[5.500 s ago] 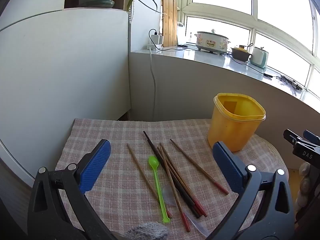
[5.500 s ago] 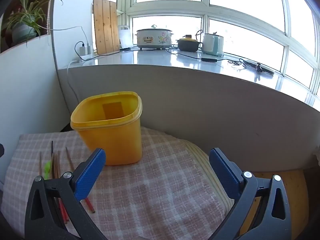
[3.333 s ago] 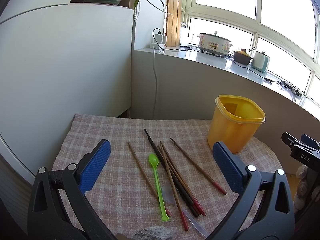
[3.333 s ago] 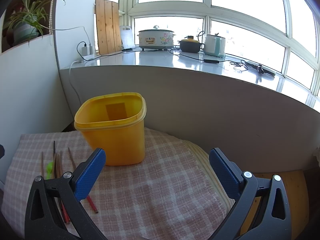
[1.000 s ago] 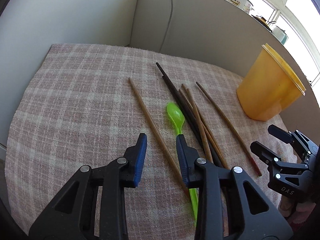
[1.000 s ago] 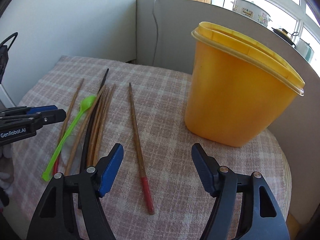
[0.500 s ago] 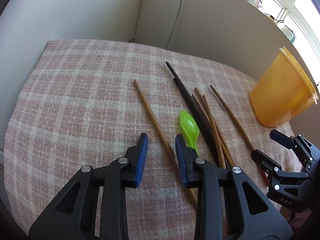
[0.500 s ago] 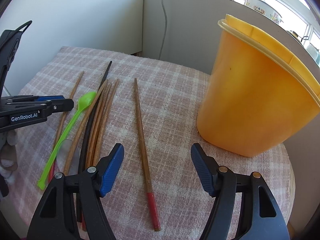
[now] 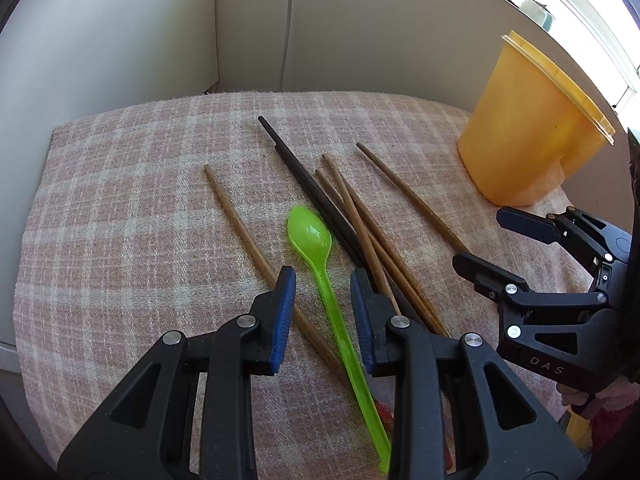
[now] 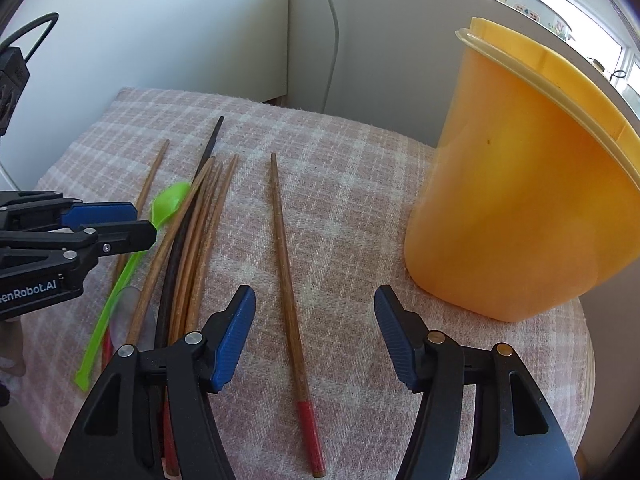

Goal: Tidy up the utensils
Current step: 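Close the left tool on the green spoon while the right tool approaches the chopsticks, then lift the green spoon with the left tool while the right tool grasps and lifts a red-tipped chopstick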

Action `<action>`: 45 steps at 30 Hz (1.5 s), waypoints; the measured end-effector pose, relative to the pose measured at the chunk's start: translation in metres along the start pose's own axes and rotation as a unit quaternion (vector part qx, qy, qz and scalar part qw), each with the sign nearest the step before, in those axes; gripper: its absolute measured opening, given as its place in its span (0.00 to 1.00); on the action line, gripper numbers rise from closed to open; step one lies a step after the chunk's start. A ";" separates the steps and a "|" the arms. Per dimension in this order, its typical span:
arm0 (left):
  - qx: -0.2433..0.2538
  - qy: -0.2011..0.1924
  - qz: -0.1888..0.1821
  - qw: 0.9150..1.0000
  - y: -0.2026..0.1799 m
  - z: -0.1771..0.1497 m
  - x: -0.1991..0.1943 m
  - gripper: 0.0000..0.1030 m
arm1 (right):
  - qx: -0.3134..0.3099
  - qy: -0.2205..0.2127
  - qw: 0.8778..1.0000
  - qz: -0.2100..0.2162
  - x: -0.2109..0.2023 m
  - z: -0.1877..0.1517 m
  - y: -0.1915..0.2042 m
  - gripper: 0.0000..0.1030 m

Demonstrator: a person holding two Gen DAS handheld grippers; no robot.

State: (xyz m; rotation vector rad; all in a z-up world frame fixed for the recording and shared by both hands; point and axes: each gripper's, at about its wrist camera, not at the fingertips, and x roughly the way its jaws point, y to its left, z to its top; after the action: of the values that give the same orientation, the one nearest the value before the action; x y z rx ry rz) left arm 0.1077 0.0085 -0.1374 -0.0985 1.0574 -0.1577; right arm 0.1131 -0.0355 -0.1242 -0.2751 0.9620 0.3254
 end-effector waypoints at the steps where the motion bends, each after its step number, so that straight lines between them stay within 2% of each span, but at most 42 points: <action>1: 0.011 0.000 0.006 1.000 -0.004 -0.001 0.002 0.27 | -0.002 0.000 1.000 0.000 0.000 0.002 0.001 0.59; 4: 0.025 0.015 0.013 0.999 -0.013 0.000 0.014 0.23 | -0.005 0.004 1.000 -0.004 0.005 0.006 0.002 0.59; 6: 0.029 0.009 0.010 0.999 -0.012 0.000 0.019 0.21 | -0.005 0.010 1.000 -0.002 0.009 0.010 0.003 0.59; 8: 0.027 0.008 0.006 1.000 -0.011 0.003 0.023 0.14 | -0.006 0.016 1.000 0.002 0.013 0.011 0.005 0.58; 14: -0.028 0.013 -0.051 0.998 0.024 0.006 0.020 0.05 | 0.005 0.041 0.999 0.014 0.027 0.017 0.004 0.58; 17: -0.052 0.010 -0.066 0.996 0.035 0.005 0.019 0.05 | 0.009 0.048 0.998 0.035 0.030 0.022 0.007 0.40; 18: -0.055 0.006 -0.066 0.996 0.038 0.004 0.016 0.05 | 0.005 0.050 0.998 0.038 0.030 0.023 0.010 0.29; 19: -0.058 0.004 -0.067 0.996 0.040 0.003 0.014 0.05 | -0.001 0.052 0.998 0.042 0.030 0.024 0.014 0.12; 21: -0.063 -0.002 -0.073 0.995 0.051 -0.002 0.005 0.05 | -0.004 0.054 0.997 0.046 0.029 0.025 0.019 0.06; 27: -0.062 -0.011 -0.073 0.995 0.063 -0.011 -0.024 0.04 | 0.024 0.056 0.995 0.079 0.027 0.024 0.012 0.05; 33: -0.062 -0.021 -0.073 0.995 0.061 -0.010 -0.031 0.04 | 0.019 0.054 0.995 0.078 0.017 0.026 0.006 0.06; 37: -0.061 -0.025 -0.068 0.995 0.065 -0.012 -0.036 0.04 | 0.012 0.043 0.997 0.057 0.012 0.030 0.006 0.06; 39: -0.060 -0.024 -0.068 0.996 0.064 -0.013 -0.037 0.04 | 0.011 0.057 0.996 0.062 0.017 0.034 0.005 0.11; 45: -0.059 -0.025 -0.066 0.996 0.054 -0.014 -0.033 0.04 | -0.024 0.101 0.993 0.059 0.043 0.036 0.018 0.13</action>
State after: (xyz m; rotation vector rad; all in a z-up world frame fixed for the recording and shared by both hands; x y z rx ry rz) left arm 0.0838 0.0672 -0.1249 -0.2771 1.0102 -0.2110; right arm 0.1563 0.0004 -0.1424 -0.2998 1.1733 0.4344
